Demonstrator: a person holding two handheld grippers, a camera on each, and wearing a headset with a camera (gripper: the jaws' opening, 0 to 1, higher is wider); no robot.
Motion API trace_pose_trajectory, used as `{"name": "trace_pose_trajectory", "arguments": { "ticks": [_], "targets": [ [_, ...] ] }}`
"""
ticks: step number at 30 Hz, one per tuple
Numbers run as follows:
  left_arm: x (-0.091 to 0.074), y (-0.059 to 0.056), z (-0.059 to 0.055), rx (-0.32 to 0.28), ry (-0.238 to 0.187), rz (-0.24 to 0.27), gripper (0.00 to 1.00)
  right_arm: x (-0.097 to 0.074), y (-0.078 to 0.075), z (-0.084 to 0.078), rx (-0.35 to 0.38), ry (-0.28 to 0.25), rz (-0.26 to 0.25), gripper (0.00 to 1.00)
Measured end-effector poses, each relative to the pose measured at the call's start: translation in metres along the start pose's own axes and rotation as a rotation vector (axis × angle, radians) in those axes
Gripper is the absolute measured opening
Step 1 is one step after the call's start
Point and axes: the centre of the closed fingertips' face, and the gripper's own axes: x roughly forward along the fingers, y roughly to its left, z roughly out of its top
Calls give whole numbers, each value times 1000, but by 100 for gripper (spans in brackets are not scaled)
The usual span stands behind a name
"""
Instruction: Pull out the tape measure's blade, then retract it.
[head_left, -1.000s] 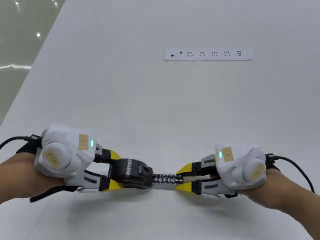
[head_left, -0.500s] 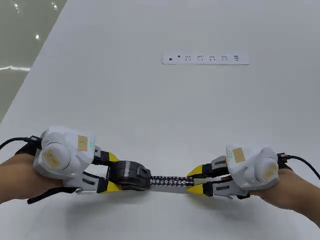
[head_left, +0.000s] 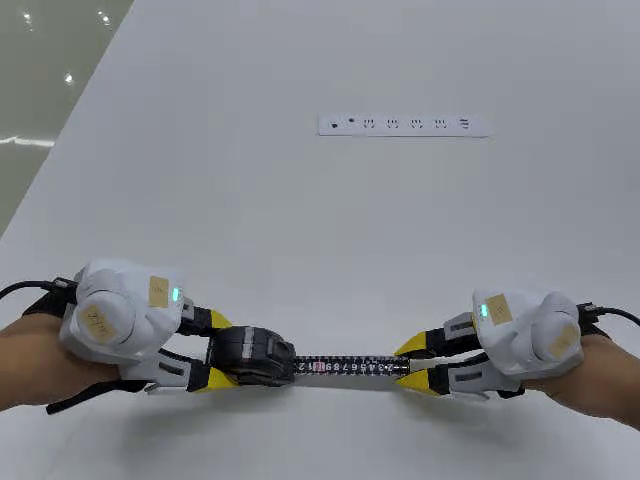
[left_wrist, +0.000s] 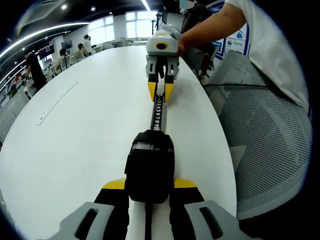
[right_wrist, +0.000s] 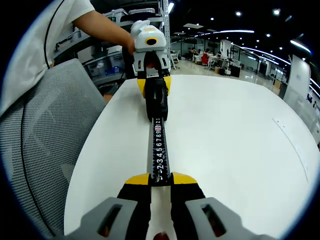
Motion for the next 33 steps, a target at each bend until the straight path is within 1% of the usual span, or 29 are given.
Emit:
{"name": "trace_pose_trajectory", "arguments": {
  "ticks": [14, 19, 33],
  "targets": [
    [1, -1, 2, -1, -1, 0, 28, -28, -6, -26, 16, 54, -17, 11],
    [2, -1, 3, 3, -2, -1, 28, -37, -5, -34, 17, 69, -20, 11],
    [3, -1, 4, -7, -7, -8, 28, -62, -4, -56, 35, 103, -37, 11]
  ]
}}
